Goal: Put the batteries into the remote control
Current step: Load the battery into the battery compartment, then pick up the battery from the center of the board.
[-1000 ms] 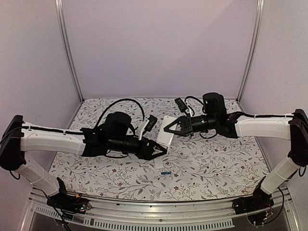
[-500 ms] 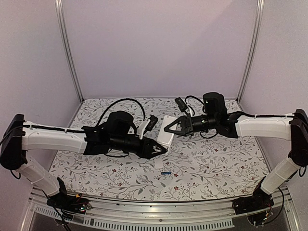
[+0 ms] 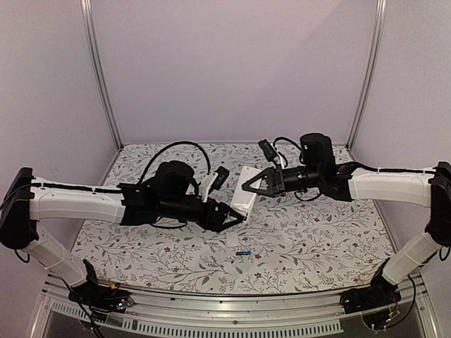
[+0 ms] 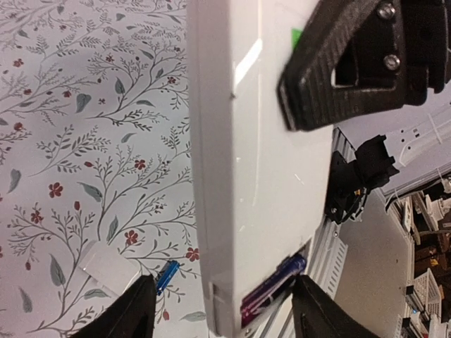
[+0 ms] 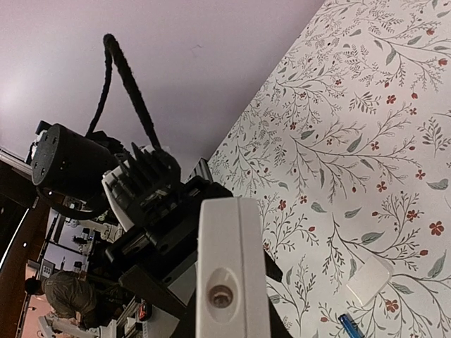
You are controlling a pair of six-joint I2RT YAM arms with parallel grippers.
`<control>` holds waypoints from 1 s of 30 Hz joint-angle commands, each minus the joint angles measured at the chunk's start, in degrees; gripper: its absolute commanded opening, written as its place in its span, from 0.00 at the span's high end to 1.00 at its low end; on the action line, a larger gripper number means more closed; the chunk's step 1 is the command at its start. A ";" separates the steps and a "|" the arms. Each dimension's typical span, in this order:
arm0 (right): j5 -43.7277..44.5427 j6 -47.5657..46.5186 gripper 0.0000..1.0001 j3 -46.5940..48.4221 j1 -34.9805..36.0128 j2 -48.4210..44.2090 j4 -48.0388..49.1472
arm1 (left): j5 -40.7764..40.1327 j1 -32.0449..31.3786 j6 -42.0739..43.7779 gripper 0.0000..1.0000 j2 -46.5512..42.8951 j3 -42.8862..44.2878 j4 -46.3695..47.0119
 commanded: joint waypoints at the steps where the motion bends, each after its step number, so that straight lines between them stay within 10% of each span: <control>1: -1.21 0.88 1.00 -1.16 -1.74 -3.29 1.96 | -5.02 1.31 5.21 0.30 -4.77 -1.90 -1.58; 7: -1.29 0.12 1.00 -5.68 -6.62 -5.44 1.57 | -7.24 1.46 16.54 0.25 -8.41 -2.91 -4.85; 17: -1.04 -1.22 1.00 -13.77 -15.81 -10.43 -0.63 | -10.23 -5.80 36.46 0.44 3.48 9.99 -28.98; 30: -2.94 -1.81 1.00 -20.16 -20.13 -13.90 -1.87 | -8.77 -8.31 48.28 0.61 18.63 16.98 -25.99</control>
